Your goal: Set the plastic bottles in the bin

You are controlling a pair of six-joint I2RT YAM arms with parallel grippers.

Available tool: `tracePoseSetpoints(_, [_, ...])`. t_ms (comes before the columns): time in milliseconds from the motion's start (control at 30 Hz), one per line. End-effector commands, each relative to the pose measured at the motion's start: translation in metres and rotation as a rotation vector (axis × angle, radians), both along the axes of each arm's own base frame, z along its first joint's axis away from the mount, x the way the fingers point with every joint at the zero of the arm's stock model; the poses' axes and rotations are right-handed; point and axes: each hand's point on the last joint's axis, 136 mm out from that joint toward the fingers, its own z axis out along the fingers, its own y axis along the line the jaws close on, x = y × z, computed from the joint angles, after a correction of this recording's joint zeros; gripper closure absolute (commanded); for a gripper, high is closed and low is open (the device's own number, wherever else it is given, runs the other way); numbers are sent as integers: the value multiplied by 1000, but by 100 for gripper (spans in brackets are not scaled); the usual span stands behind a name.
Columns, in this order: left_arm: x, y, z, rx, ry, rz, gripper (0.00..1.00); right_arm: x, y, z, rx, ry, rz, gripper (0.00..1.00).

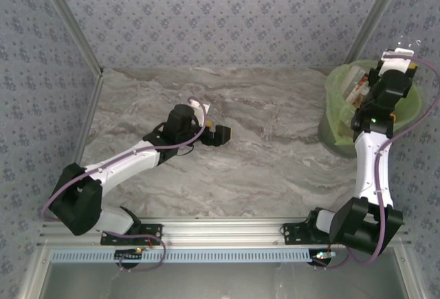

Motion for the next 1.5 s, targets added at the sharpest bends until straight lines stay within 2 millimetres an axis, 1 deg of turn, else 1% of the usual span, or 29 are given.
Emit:
tracePoseSetpoints(0, [1, -10, 16, -26, -20, -29, 1, -19, -7, 22, -111, -45, -97, 58])
tracePoseSetpoints(167, [2, -15, 15, -40, -6, -37, 1, -29, -11, 20, -106, -57, -124, 57])
tracePoseSetpoints(267, [2, -17, 15, -45, 0, -41, 1, -30, -10, 11, -115, -33, -125, 57])
tracePoseSetpoints(400, [2, -19, 14, -51, 9, -47, 1, -37, -16, -4, -92, -14, -163, 56])
tracePoseSetpoints(533, [2, -20, 12, -50, 18, -48, 1, -43, -36, -37, 87, -15, -160, 53])
tracePoseSetpoints(567, [2, -20, 11, -51, 20, -49, 1, -42, -41, -46, 114, -11, -156, 53])
tracePoseSetpoints(667, [1, -20, 11, -49, 26, -54, 1, -27, -51, -72, 149, 72, -135, 50])
tracePoseSetpoints(733, [0, -20, 11, -47, 25, -55, 1, -14, -51, -87, 171, 166, -102, 43])
tracePoseSetpoints(800, [1, -20, 10, -45, 25, -52, 1, -7, -45, -97, 199, 229, -70, 35])
tracePoseSetpoints(900, [2, -20, 11, -50, 26, -48, 1, -3, -34, -98, 225, 235, -29, 17])
tracePoseSetpoints(933, [2, -21, 11, -53, 26, -47, 1, -4, -33, -100, 241, 236, -34, 8])
tracePoseSetpoints(967, [3, -22, 12, -56, 27, -49, 1, -4, -33, -100, 254, 238, -44, 1])
tracePoseSetpoints(1067, [3, -23, 14, -54, 23, -52, 1, -7, -29, -100, 280, 258, -52, 1])
tracePoseSetpoints(1133, [4, -22, 15, -49, 17, -54, 1, -7, -22, -96, 280, 274, -38, 1])
tracePoseSetpoints(1200, [4, -21, 16, -43, 11, -51, 1, -6, -14, -89, 275, 281, -15, 1])
tracePoseSetpoints(1233, [4, -20, 17, -41, 6, -48, 1, -6, -10, -83, 278, 277, 1, 1])
tracePoseSetpoints(1267, [5, -20, 18, -40, -1, -43, 1, -5, -5, -72, 284, 260, 25, 1])
tracePoseSetpoints(1300, [5, -19, 18, -39, -3, -38, 1, -4, 0, -69, 299, 254, 57, 1])
tracePoseSetpoints(1467, [7, -11, 21, -29, -26, -5, 1, 8, 52, -48, 353, 241, 320, 1])
